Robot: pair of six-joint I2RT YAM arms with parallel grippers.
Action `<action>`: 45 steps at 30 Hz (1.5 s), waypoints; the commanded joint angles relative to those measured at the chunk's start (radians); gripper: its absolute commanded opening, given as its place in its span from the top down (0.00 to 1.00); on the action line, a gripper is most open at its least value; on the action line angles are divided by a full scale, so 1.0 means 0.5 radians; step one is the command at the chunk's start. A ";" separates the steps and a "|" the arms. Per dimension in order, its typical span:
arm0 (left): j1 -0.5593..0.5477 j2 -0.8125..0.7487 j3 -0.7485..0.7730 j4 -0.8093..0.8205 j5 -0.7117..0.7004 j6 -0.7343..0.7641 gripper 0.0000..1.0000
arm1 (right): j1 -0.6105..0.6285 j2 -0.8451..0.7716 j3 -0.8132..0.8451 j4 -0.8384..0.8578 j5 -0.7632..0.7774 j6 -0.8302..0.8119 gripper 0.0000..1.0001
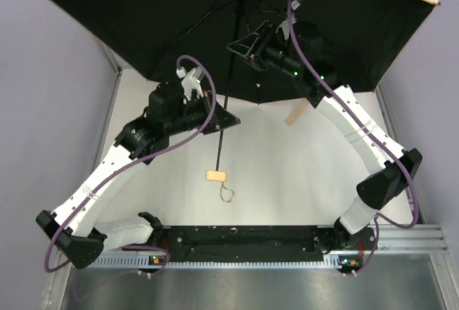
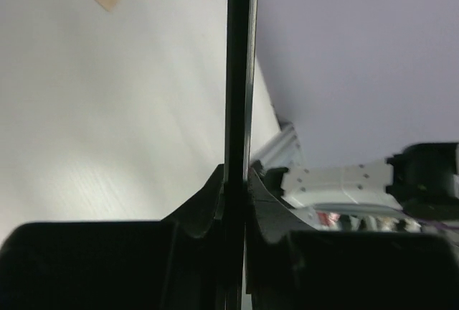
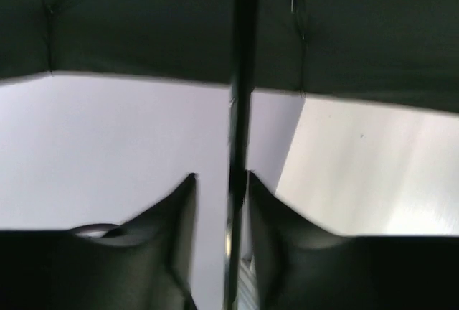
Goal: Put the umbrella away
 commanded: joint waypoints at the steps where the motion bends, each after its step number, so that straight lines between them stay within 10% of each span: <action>1: 0.009 0.120 0.280 -0.297 -0.516 0.387 1.00 | -0.003 0.059 0.385 -0.409 0.155 -0.284 0.56; 10: -0.190 0.123 0.278 -0.304 -0.940 0.538 1.00 | -0.077 0.341 0.888 -0.830 0.481 -0.474 0.23; 30: -0.289 0.280 0.271 -0.267 -1.161 1.022 1.00 | -0.111 0.691 1.159 -0.336 0.331 -0.674 0.23; 40: -0.384 0.277 0.265 -0.288 -1.213 0.986 1.00 | -0.181 0.768 1.125 -0.250 0.466 -0.275 0.26; 45: -0.442 0.270 0.250 -0.307 -1.256 0.958 1.00 | -0.193 0.835 1.213 -0.229 0.481 -0.263 0.40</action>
